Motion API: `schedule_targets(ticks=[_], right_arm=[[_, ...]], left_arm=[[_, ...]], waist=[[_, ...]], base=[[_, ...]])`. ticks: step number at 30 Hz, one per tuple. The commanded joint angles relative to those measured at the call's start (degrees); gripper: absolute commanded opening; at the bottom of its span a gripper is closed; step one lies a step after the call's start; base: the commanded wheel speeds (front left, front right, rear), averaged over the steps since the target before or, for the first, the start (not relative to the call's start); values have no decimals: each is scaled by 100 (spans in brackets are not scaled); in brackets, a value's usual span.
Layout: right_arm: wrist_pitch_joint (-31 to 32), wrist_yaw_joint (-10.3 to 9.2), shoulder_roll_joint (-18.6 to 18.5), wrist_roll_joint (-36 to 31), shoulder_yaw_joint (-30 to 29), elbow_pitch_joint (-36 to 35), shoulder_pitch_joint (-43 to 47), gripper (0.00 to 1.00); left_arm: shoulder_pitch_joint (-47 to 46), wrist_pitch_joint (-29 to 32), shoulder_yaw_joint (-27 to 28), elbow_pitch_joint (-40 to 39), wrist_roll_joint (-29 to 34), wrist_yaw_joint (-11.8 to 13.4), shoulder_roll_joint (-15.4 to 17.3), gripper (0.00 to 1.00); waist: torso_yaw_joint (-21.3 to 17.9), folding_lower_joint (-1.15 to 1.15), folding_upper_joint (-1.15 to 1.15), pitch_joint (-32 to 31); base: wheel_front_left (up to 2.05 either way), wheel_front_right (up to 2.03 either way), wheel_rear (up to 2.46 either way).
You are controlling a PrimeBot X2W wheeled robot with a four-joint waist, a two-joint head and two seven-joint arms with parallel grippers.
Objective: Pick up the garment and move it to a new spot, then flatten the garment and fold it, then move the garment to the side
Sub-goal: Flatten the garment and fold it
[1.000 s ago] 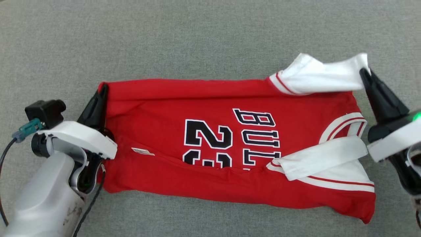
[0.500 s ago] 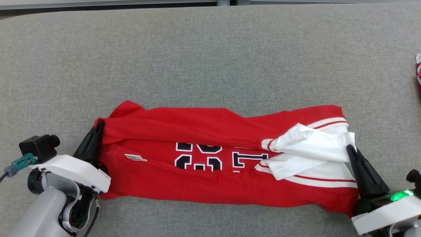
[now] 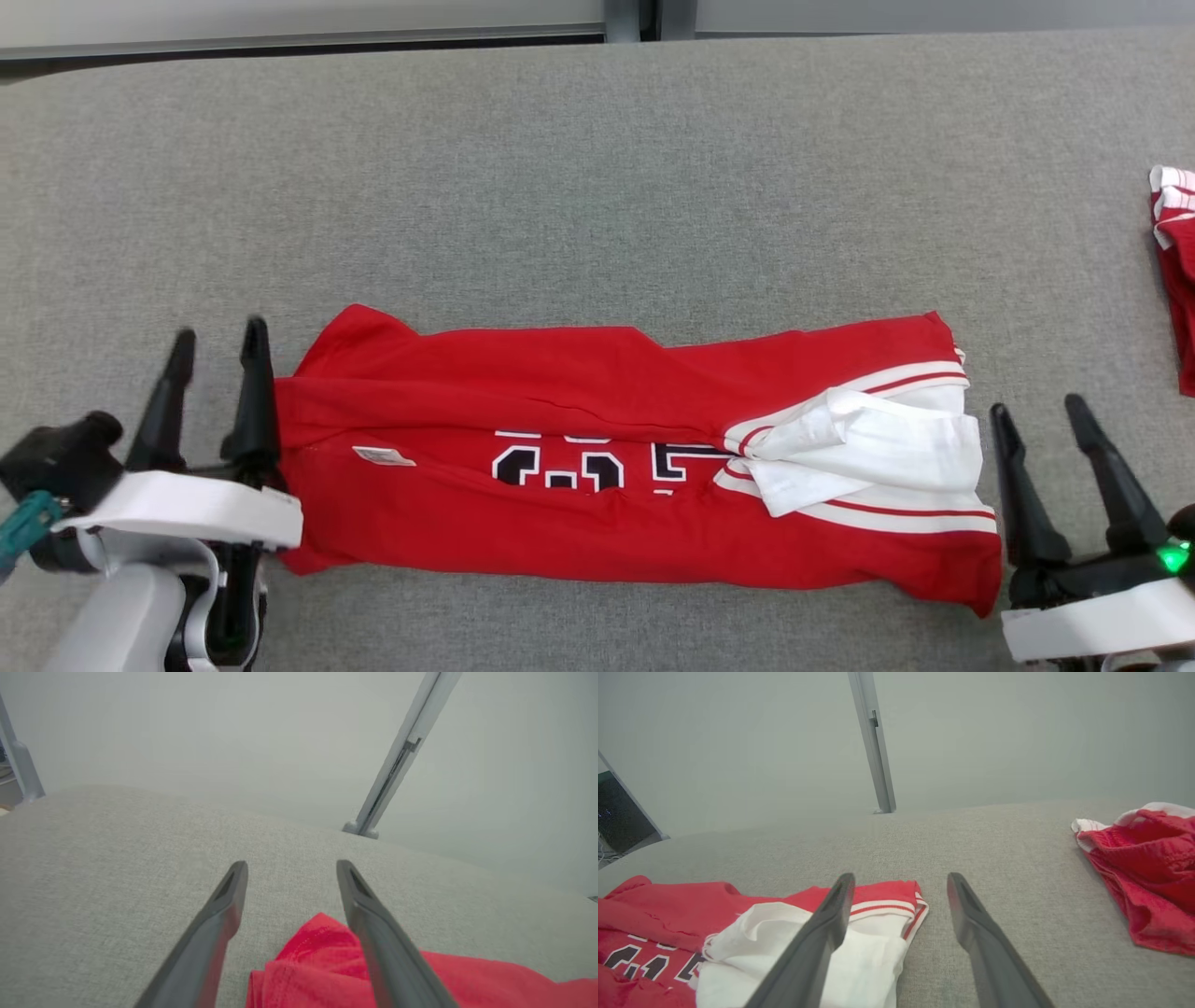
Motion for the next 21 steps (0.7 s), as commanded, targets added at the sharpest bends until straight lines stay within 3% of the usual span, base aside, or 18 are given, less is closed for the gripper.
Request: schedule_targets(ticks=[1,5,10,14,21], right_arm=[[40,-2,80,-190,-181,-144,6,100],[147,-2,337,-569,-481,-482,-87,100],[269,-2,485,-804,-637,-687,-173,100],[397,-2,564,-890,-642,-665,-64,100],[484,-2,631,-811,-630,-458,333,100]], left_arm=[[131,-23,283,-295,346,17,-107,100],[250,-19,858,-899,1166,-146,-476,100],[409,-21,1132,-1073,1832,-338,-677,100],[663,-20,1082,-983,2308,-498,-739,100],[1174,-21,783,-721,2544,-685,-730,100]], waist=[[48,0,0,-49],[96,0,0,-137],[89,0,0,-255],[71,0,0,-493],[44,0,0,-879]], base=[[0,0,0],[0,0,0],[0,0,0],[0,0,0],[0,0,0]])
